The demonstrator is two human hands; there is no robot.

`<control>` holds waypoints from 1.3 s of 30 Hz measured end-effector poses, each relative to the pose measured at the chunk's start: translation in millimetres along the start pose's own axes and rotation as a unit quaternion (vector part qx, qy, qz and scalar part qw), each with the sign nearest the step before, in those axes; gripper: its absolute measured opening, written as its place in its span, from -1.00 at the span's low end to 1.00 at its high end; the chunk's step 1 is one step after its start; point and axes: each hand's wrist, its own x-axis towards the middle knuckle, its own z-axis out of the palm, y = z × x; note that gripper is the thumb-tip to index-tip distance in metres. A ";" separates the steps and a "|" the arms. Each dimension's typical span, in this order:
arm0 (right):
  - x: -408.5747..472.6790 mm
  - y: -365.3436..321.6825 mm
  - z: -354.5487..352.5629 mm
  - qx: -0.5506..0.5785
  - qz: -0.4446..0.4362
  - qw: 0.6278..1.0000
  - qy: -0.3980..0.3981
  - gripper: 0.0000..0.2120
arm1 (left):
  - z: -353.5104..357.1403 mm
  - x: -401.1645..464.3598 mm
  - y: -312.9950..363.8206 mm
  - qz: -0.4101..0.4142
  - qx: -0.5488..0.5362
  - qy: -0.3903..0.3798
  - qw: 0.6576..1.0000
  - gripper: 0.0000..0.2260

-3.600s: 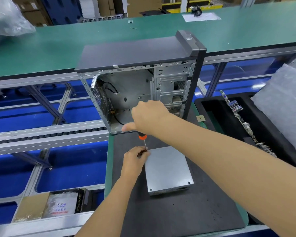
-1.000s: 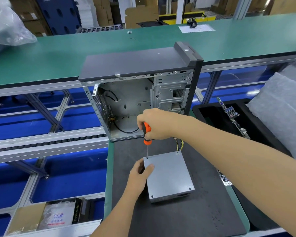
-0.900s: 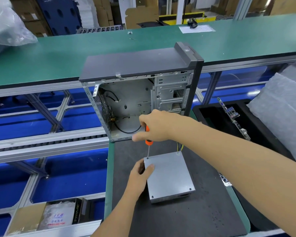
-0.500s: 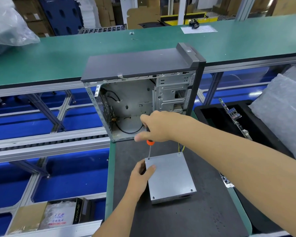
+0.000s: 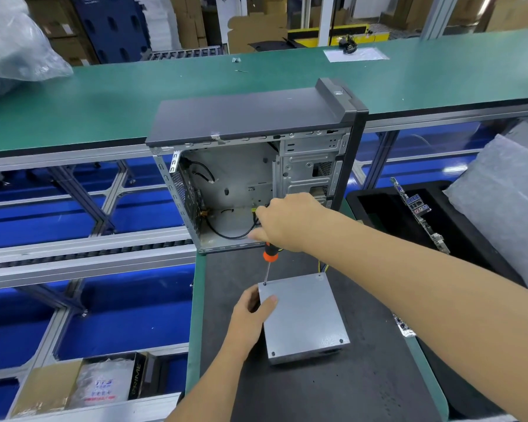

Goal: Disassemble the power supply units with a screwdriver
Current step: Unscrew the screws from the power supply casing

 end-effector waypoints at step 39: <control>0.0 -8.4 19.6 0.349 -0.050 0.935 0.043 -0.59 | -0.6 0.6 -1.6 0.003 -0.011 0.000 1.000 -0.62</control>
